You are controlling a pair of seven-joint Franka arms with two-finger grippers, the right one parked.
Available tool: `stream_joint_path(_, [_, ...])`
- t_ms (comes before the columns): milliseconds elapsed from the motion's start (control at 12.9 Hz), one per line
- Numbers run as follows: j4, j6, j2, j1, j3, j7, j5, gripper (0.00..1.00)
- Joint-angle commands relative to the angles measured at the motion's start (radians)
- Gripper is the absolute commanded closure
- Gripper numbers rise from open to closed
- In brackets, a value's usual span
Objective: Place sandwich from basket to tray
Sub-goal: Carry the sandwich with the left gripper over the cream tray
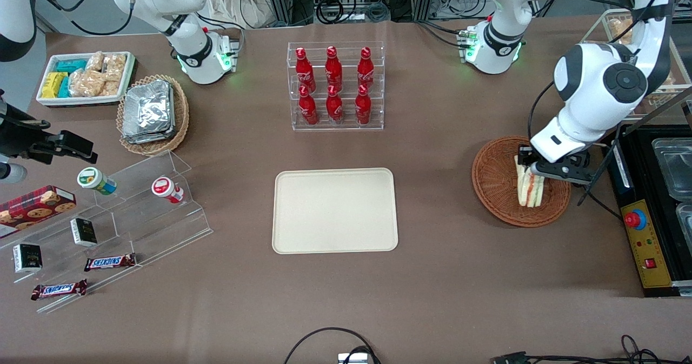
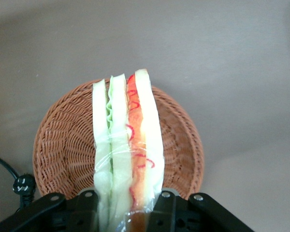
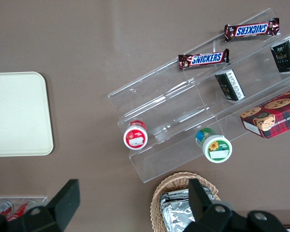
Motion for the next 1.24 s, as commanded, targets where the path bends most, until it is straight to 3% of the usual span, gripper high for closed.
stream_joint_path(0, [0.107,-0.106,0.021,-0.003,-0.070,-0.013,0.005,0.71])
stream_joint_path(541, [0.227,-0.124,0.129,-0.003,-0.240,-0.291,0.025,0.71])
stream_joint_path(773, [0.333,-0.158,0.231,-0.009,-0.317,-0.455,0.106,0.72])
stream_joint_path(1160, [0.516,-0.230,0.411,-0.144,-0.325,-0.684,0.243,0.72])
